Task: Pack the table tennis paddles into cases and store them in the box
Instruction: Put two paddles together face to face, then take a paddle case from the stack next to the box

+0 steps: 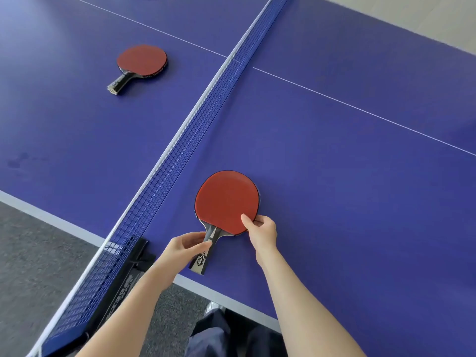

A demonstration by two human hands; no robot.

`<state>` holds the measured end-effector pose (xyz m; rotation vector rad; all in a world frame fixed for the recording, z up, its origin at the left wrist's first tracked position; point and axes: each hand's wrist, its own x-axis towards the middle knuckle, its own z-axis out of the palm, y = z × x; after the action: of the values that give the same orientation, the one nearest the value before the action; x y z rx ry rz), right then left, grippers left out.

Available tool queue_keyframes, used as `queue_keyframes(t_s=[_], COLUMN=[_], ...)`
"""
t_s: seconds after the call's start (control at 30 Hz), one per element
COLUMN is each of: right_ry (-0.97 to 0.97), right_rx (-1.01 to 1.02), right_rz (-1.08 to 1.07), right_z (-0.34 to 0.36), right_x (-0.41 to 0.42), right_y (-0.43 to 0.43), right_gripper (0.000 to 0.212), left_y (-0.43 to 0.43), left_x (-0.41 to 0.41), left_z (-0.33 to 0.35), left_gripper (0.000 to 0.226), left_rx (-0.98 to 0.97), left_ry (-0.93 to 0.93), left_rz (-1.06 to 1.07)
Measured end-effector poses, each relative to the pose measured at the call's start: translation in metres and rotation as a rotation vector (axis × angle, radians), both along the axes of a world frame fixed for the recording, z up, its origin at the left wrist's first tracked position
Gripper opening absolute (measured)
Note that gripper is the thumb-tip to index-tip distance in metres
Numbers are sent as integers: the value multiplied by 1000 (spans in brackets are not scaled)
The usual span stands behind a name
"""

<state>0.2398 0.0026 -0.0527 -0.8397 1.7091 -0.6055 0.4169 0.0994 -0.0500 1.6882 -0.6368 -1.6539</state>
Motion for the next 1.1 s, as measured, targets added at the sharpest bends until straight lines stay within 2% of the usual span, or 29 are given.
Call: queue_keyframes(t_s=[0.2, 0.37, 0.6, 0.7, 0.8, 0.87, 0.97, 1.1], right_ry=[133, 211, 113, 134, 193, 255, 407, 678], right_rx=[-26, -49, -42, -56, -111, -165, -226, -281], right_rz=[86, 97, 73, 98, 148, 228, 386, 622], right_z=[0, -1, 2, 4, 9, 13, 21, 35], right_x=[7, 12, 6, -2, -15, -27, -49, -85], right_y=[-1, 3, 15, 19, 23, 27, 33, 38], right_gripper=[26, 35, 45, 50, 50, 50, 53, 55], left_y=[3, 3, 7, 7, 5, 3, -5, -24], left_x=[-2, -3, -10, -12, -12, -12, -17, -37], left_z=[-3, 3, 5, 7, 12, 19, 30, 45], left_gripper=[26, 34, 37, 37, 46, 53, 63, 71], left_rx=[16, 8, -3, -31, -104, -209, -403, -548], left_ry=[-121, -215, -300, -409, -579, -755, -1037, -1206], left_rz=[127, 145, 117, 100, 36, -46, -269, -612])
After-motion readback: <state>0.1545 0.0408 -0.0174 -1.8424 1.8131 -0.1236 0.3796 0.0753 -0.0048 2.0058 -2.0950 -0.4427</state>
